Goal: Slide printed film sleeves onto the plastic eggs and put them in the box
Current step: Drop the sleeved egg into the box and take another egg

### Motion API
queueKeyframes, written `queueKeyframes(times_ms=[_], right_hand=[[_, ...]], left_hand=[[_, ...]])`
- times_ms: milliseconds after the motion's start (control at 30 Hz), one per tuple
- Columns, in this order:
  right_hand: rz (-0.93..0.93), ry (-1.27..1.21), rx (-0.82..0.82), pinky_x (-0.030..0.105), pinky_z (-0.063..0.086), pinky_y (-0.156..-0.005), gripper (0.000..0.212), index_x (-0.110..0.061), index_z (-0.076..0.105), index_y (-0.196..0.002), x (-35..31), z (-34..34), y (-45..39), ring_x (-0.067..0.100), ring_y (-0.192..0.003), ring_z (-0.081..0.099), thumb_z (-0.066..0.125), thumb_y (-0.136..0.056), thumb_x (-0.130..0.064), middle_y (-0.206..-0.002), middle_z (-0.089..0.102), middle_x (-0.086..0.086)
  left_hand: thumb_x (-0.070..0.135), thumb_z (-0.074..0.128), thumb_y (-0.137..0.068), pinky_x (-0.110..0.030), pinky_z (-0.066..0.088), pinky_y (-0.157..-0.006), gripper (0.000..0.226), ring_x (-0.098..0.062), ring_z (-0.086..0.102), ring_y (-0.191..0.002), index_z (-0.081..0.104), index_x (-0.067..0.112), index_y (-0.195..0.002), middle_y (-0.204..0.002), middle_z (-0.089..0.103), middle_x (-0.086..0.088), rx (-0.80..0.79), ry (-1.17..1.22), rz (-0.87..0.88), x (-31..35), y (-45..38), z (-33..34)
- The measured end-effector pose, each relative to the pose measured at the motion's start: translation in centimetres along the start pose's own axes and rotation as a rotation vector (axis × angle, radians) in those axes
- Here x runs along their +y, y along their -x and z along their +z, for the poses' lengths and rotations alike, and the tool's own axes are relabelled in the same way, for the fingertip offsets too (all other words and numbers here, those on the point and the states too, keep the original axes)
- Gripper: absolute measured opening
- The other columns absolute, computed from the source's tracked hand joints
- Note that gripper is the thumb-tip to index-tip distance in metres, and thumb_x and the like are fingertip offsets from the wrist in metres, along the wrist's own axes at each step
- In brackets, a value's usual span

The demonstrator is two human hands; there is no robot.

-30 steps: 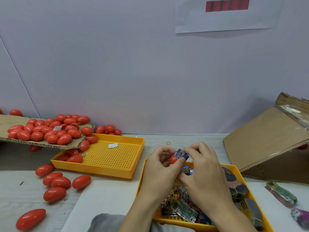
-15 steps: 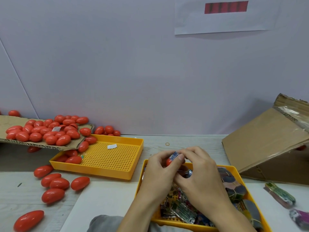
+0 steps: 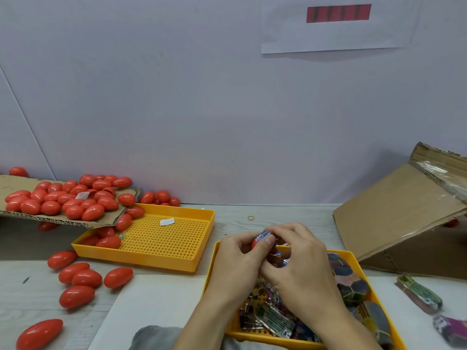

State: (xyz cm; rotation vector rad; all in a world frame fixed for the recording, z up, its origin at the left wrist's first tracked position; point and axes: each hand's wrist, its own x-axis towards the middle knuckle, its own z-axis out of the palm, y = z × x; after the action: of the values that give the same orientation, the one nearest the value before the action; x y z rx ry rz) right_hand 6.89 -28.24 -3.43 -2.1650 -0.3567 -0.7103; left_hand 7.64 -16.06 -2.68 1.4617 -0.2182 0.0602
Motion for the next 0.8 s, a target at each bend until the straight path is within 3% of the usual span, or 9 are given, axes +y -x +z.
queueKeyframes(times_ms=[167,300,500,667,800], right_hand=[[-0.005,-0.019,-0.008,0.012,0.052,-0.076,0.034,-0.031,0.069,-0.111,-0.13,-0.11,-0.18,-0.003,-0.091,0.059,0.077,-0.078,-0.032,-0.1,0.058,-0.021],[-0.001,-0.004,0.018,0.009,0.05,-0.075,0.034,-0.027,0.07,-0.112,-0.02,-0.06,-0.18,-0.003,-0.091,0.058,0.077,-0.079,-0.031,-0.099,0.057,-0.02],[-0.013,-0.013,0.007,0.009,0.05,-0.075,0.034,-0.025,0.071,-0.114,0.08,-0.13,-0.18,-0.003,-0.092,0.056,0.075,-0.081,-0.03,-0.099,0.054,-0.021],[-0.036,-0.017,-0.031,0.003,0.045,-0.077,0.041,-0.022,0.069,-0.121,0.24,-0.14,-0.12,-0.006,-0.098,0.054,0.077,-0.081,-0.025,-0.103,0.055,-0.015],[-0.009,-0.109,0.003,0.009,0.05,-0.081,0.05,-0.032,0.061,-0.126,0.06,-0.13,-0.14,-0.006,-0.103,0.055,0.079,-0.079,-0.026,-0.108,0.053,-0.027]], left_hand=[[0.006,0.064,-0.093,-0.022,0.058,-0.07,0.017,-0.017,0.076,-0.087,0.078,0.014,-0.098,-0.09,0.079,-0.003,0.069,0.068,0.077,0.02,-0.12,-0.15],[0.006,0.063,-0.093,-0.021,0.058,-0.072,0.026,-0.016,0.075,-0.09,0.081,0.024,-0.088,-0.09,0.079,-0.003,0.077,0.061,0.087,0.15,-0.07,-0.11],[0.008,0.065,-0.092,-0.026,0.06,-0.075,0.022,-0.019,0.075,-0.092,0.081,0.022,-0.089,-0.092,0.079,-0.005,0.095,0.067,0.07,0.1,-0.02,-0.18],[0.009,0.062,-0.094,-0.027,0.061,-0.075,0.031,-0.019,0.076,-0.089,0.082,0.029,-0.082,-0.088,0.079,-0.003,0.083,0.031,0.051,0.26,0.14,-0.15],[0.012,0.058,-0.097,-0.033,0.062,-0.074,0.022,-0.031,0.075,-0.09,0.08,0.01,-0.09,-0.094,0.077,-0.016,0.115,0.22,-0.064,0.33,-0.16,-0.16]])
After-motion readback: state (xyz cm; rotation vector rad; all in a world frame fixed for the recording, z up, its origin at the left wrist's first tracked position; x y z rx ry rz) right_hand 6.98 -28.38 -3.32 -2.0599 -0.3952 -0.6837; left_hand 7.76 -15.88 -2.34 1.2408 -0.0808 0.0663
